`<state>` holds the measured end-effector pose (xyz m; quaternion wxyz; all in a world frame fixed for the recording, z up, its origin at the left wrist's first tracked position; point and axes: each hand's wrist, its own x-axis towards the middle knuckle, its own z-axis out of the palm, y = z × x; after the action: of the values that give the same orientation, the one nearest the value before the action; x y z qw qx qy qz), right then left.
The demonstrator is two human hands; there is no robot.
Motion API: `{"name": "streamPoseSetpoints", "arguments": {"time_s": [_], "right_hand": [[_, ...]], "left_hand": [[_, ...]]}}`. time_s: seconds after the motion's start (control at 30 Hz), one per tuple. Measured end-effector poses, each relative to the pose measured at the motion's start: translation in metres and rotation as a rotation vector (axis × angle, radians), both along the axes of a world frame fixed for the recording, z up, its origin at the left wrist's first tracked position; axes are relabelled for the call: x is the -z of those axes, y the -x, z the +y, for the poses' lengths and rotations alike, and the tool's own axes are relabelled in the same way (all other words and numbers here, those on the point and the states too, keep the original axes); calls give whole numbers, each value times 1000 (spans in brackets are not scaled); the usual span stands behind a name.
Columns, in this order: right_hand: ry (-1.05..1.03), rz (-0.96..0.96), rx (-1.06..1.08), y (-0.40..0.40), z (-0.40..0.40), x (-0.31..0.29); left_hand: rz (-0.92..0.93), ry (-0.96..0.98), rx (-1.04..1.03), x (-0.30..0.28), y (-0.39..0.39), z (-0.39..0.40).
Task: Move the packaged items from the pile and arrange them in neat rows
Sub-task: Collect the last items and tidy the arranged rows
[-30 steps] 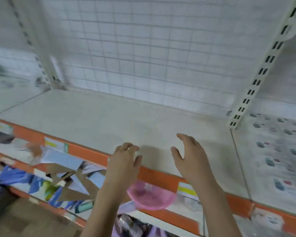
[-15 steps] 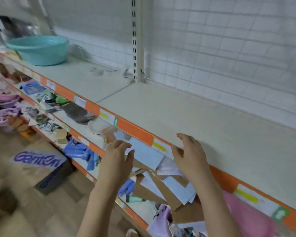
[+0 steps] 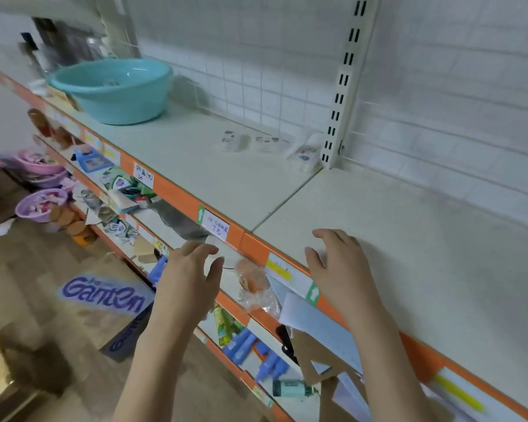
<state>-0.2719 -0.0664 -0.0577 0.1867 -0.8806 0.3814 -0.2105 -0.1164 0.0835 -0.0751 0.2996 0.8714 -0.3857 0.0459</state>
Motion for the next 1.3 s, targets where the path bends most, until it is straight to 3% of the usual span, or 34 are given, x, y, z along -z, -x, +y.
{"name": "streamPoseSetpoints", "arguments": {"time_s": [0.4,0.57,0.8,0.97,1.2,1.3], "right_hand": [[9,30,297,-129,-26,-6],[22,58,434,-152,-23,-7],[48,69,531,-170,-45,-16],[87,28,509,-196,-95,-36],[6,273,500,-231,-171,-27],[9,192,486,-235,-176,-22]], "left_hand": [[-14,84,329,-20,-174,-110],[-66,-147,440,-18,-241,-197],[38,-372,368,-21,-259,-247],[105,-278,409,-22,-261,-236],[177,-85,391,-15,-258,-217],[206,2,421,-16,-253,-212]]}}
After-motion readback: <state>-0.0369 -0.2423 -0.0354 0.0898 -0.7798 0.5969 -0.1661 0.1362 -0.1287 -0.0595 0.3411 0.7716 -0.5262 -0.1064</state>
